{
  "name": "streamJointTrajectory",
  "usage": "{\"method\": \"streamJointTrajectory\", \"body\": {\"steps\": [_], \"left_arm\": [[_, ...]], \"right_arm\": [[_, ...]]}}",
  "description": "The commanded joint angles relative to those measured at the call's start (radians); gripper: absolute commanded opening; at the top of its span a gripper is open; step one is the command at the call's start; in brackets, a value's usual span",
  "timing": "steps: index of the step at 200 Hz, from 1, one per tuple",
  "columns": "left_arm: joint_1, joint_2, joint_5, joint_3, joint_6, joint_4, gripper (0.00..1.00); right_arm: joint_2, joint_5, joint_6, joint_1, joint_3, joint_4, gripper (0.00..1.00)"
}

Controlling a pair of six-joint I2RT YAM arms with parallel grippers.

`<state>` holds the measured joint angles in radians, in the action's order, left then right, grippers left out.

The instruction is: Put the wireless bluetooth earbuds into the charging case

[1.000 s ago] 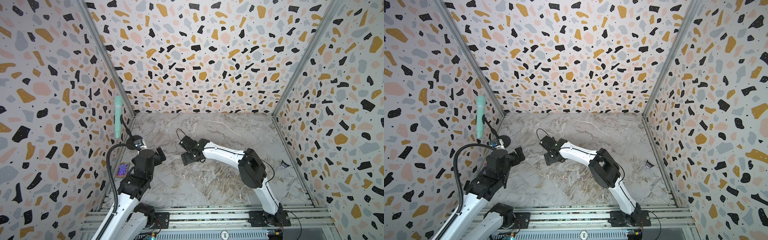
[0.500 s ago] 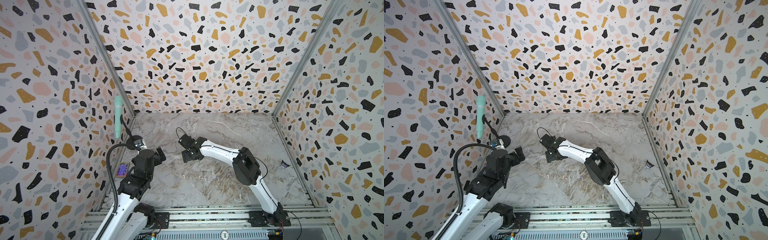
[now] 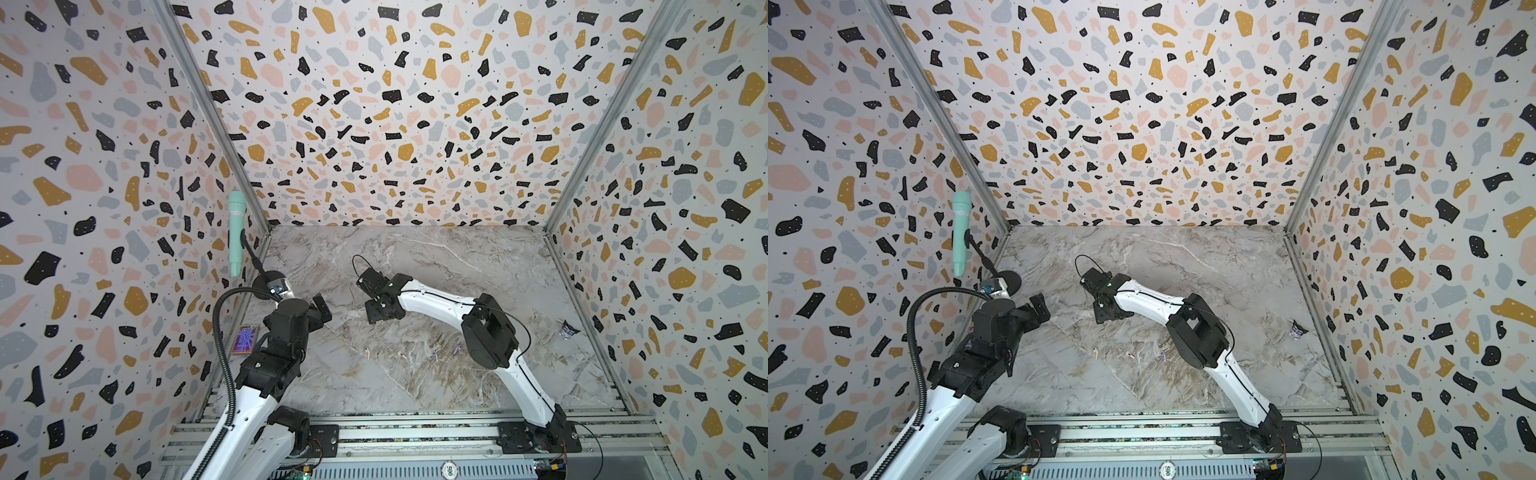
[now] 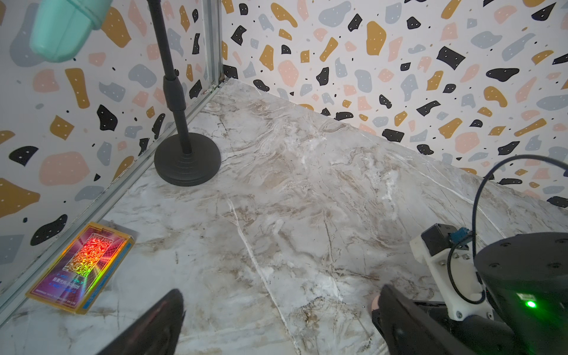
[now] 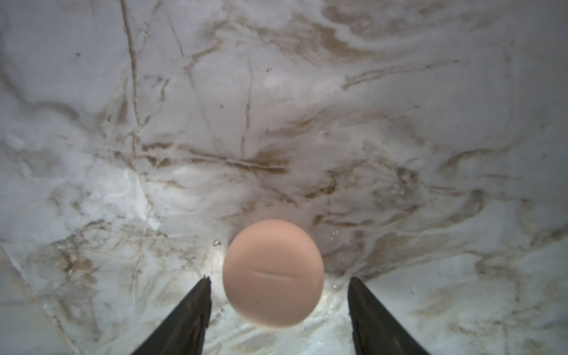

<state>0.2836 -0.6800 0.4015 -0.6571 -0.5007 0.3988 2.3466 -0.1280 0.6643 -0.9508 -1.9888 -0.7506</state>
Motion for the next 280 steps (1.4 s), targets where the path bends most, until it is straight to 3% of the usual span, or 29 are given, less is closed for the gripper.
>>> {"method": "streamJointTrajectory", "body": {"steps": [1, 155, 215, 280], "left_arm": [[0.002, 0.002, -0.006, -0.002, 0.01, -0.027, 1.0], [0.006, -0.101, -0.101, -0.009, 0.003, -0.026, 1.0], [0.029, -0.302, -0.214, 0.0, -0.15, -0.073, 1.0], [0.204, -0.588, -0.212, -0.104, -0.293, -0.112, 1.0]], "right_arm": [[0.013, -0.01, 0.002, 0.003, -0.042, -0.034, 0.7], [-0.154, 0.024, -0.032, 0.023, 0.103, 0.075, 0.75], [-0.29, 0.032, -0.054, 0.066, 0.232, 0.127, 0.76], [-0.45, 0.037, -0.075, 0.148, 0.42, 0.209, 0.77]]}}
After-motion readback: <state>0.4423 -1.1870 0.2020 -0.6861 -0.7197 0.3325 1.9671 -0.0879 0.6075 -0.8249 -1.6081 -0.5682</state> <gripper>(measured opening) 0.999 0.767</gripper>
